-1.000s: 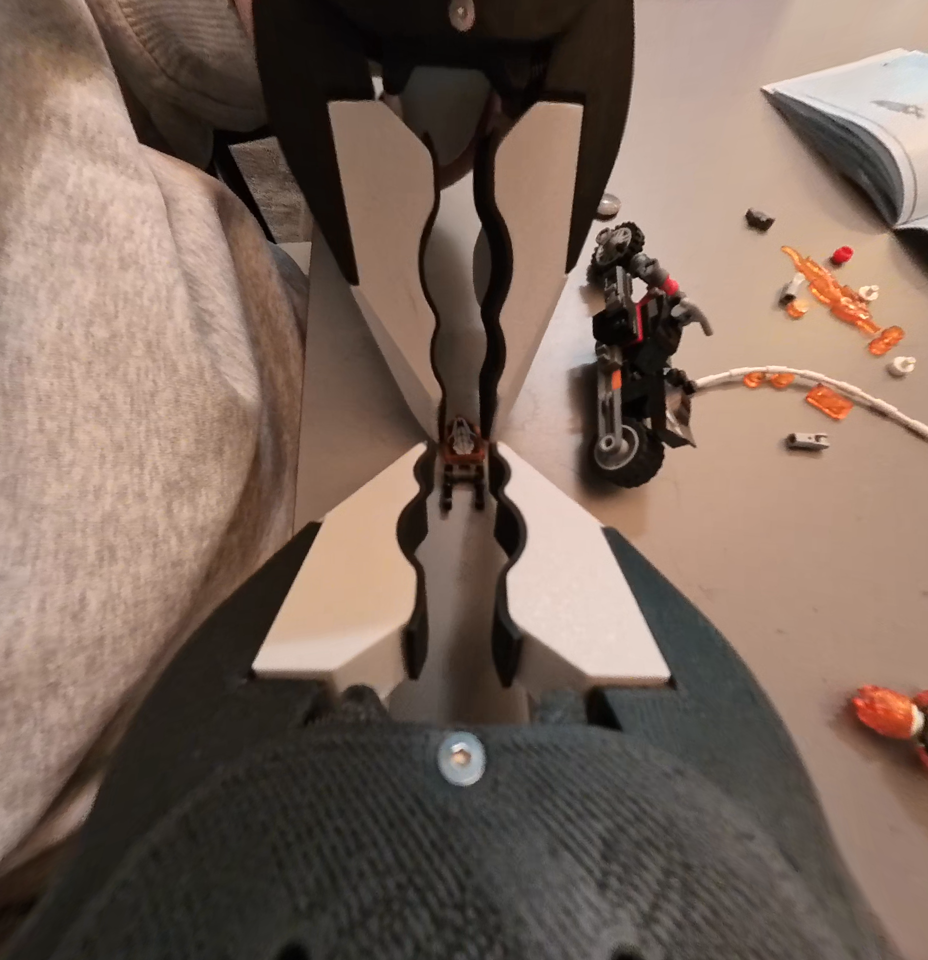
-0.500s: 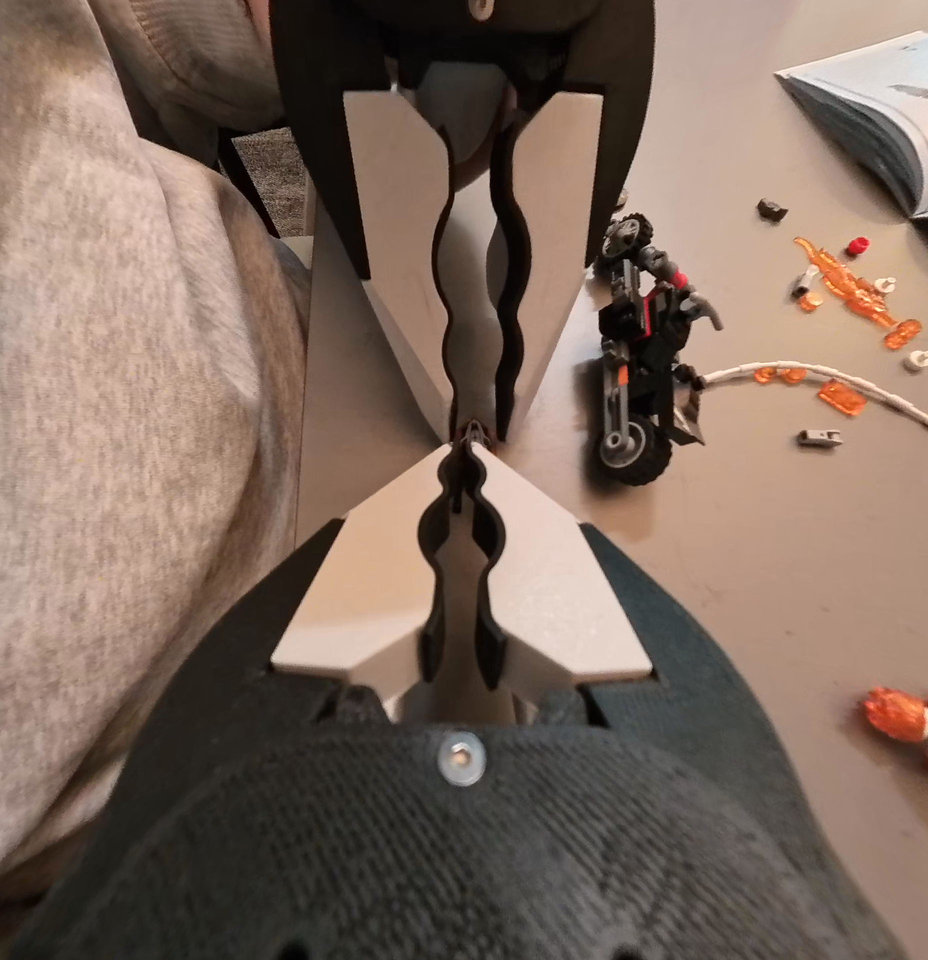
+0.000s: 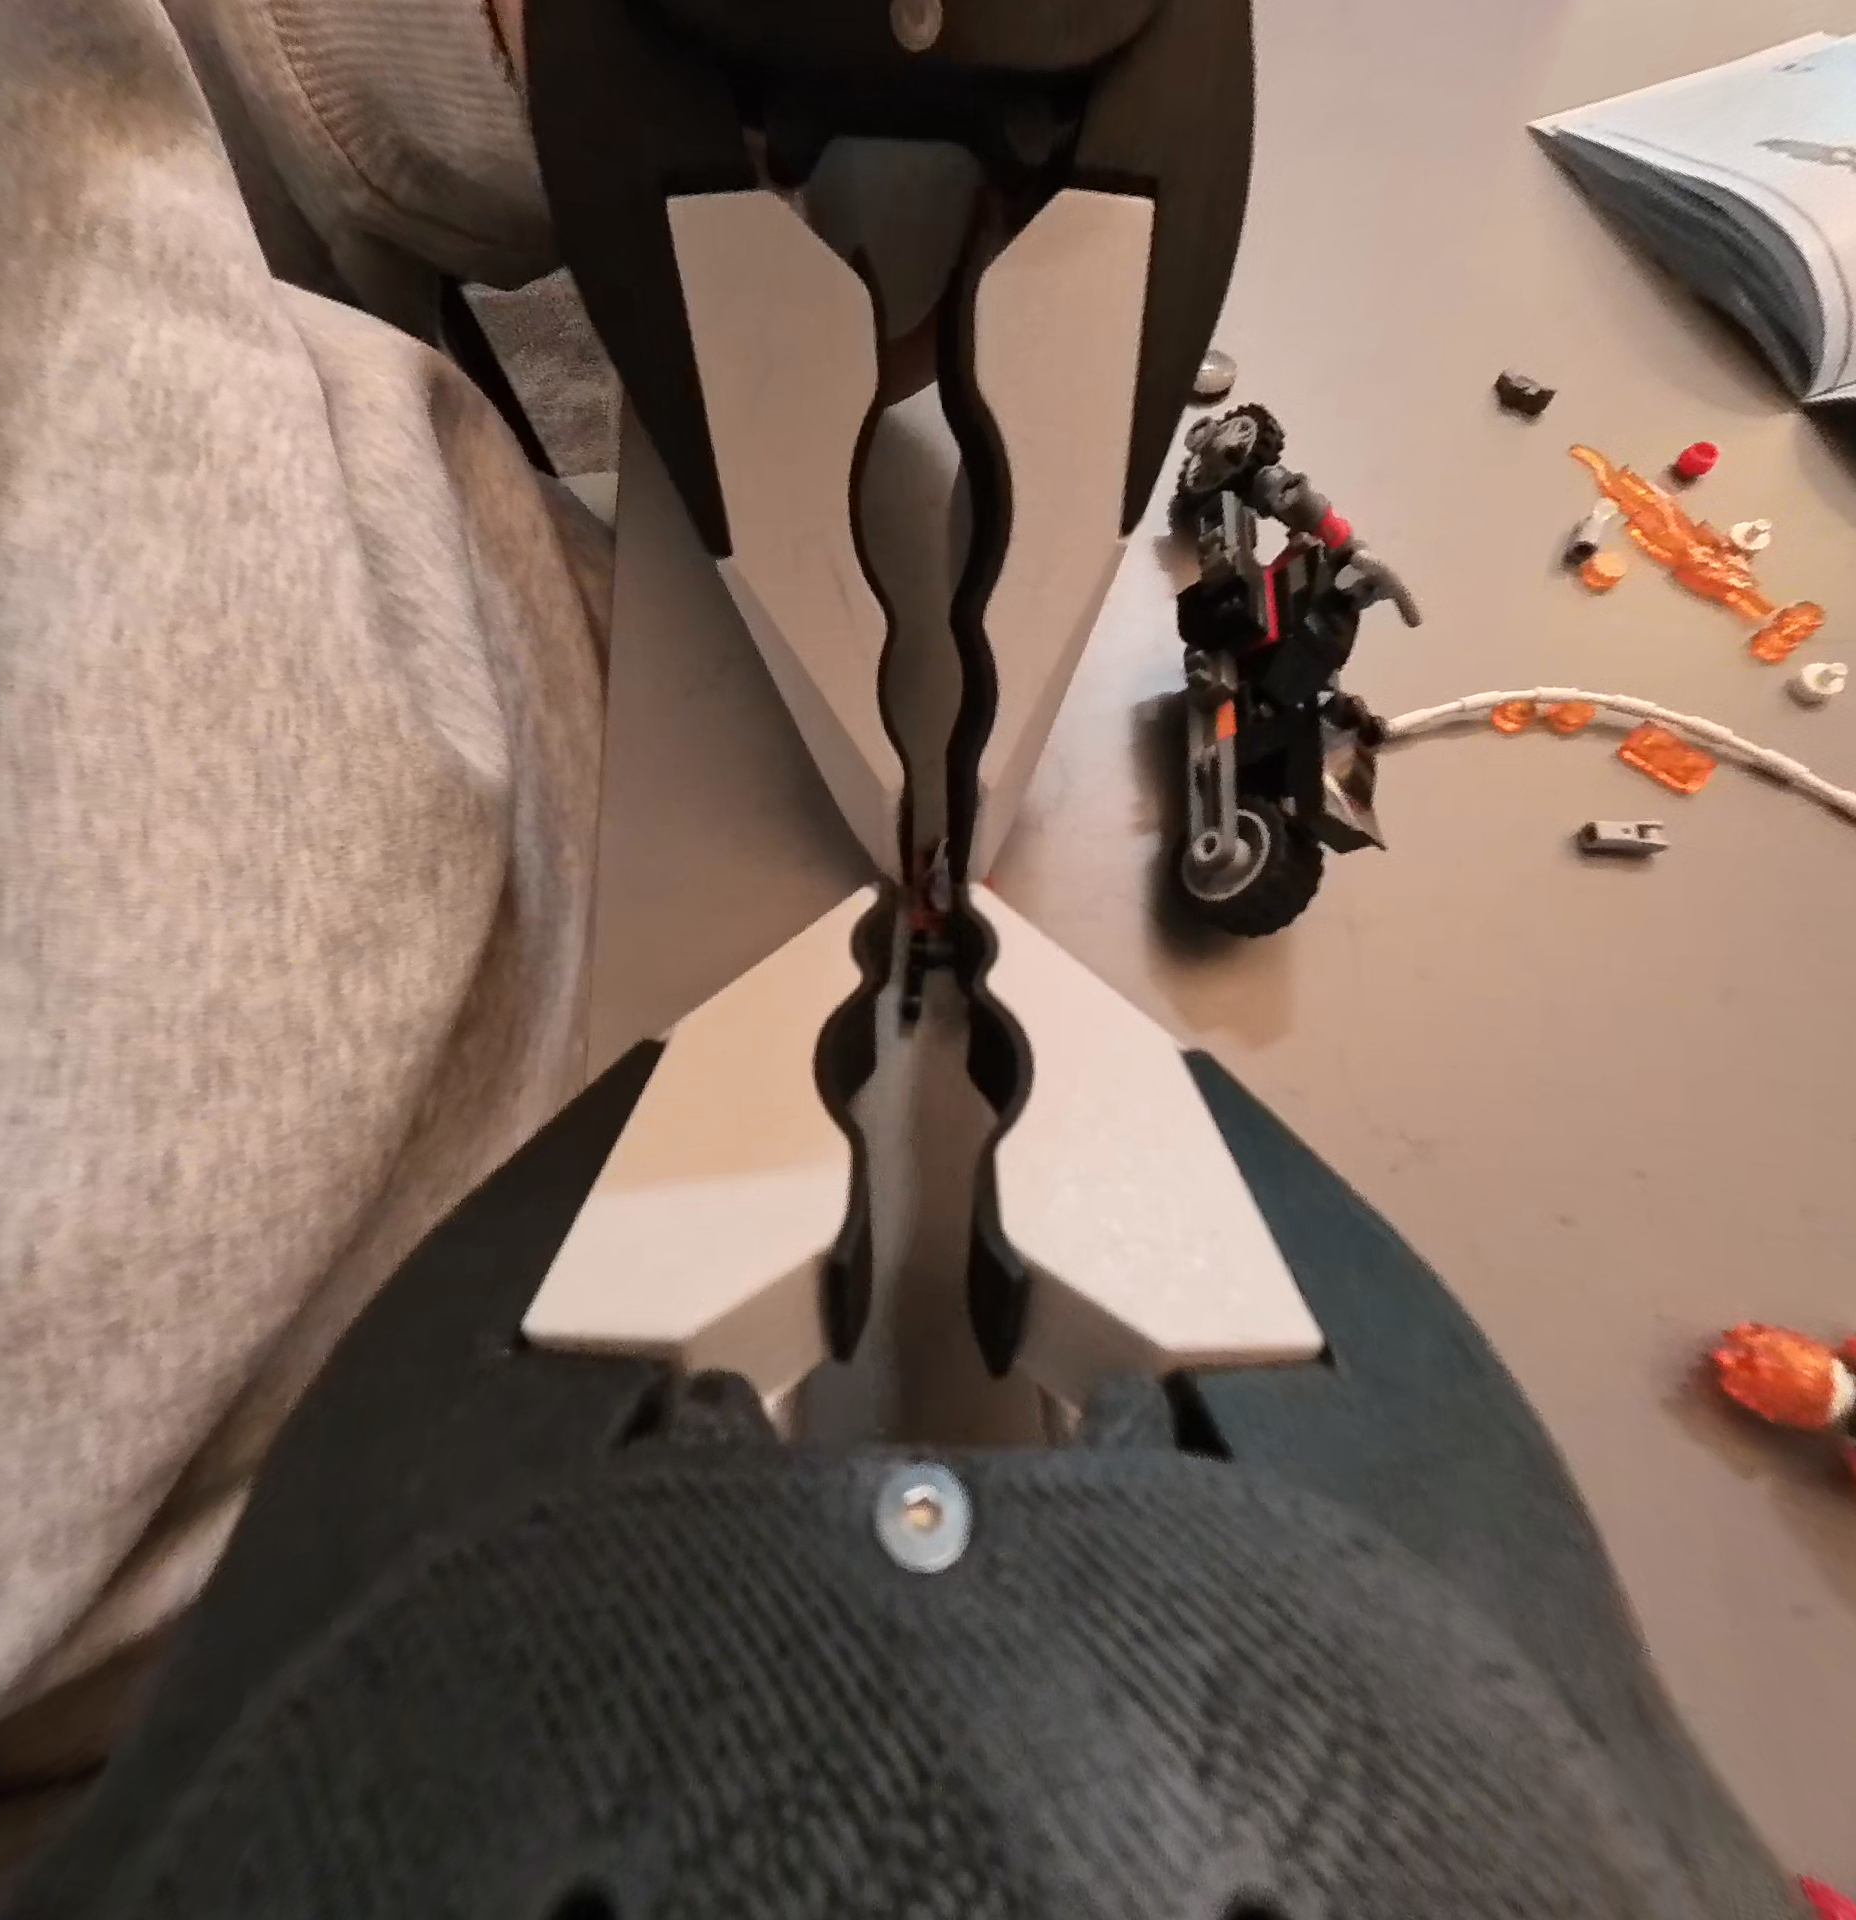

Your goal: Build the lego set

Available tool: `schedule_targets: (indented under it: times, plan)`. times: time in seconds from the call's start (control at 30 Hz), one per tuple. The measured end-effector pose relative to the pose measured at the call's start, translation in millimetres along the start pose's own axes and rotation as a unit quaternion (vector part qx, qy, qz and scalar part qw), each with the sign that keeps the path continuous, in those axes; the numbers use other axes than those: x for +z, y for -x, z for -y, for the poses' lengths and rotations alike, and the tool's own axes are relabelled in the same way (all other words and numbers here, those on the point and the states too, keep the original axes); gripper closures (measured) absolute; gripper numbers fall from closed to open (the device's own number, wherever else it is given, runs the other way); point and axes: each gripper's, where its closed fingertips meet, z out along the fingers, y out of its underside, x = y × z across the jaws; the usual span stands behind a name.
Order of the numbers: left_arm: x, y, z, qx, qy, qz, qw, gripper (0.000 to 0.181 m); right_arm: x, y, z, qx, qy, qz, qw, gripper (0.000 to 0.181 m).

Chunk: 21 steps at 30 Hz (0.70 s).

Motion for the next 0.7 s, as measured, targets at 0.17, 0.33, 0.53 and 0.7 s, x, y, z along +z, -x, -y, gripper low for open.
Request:
schedule_targets:
  times: [0.17, 0.33, 0.53, 0.7]
  plan:
    - [0.8, -0.9, 0.0, 0.005, 0.003, 0.002, 1.0, 0.176, -4.5, -6.7, -8.4, 0.017, 0.012, -0.007, 1.0, 0.163]
    - [1.7, -1.4, 0.5, 0.007, 0.007, 0.001, 1.0, 0.176, -2.3, -7.1, -12.6, 0.012, 0.025, -0.013, 1.0, 0.166]
    - [3.3, -2.5, 2.2, 0.015, 0.017, -0.002, 1.0, 0.175, -1.8, -7.7, -12.7, 0.012, 0.025, -0.013, 1.0, 0.168]
    - [3.9, -2.0, 2.6, 0.023, 0.026, 0.001, 0.999, 0.175, -1.1, -7.6, -12.7, 0.009, 0.025, -0.014, 1.0, 0.168]
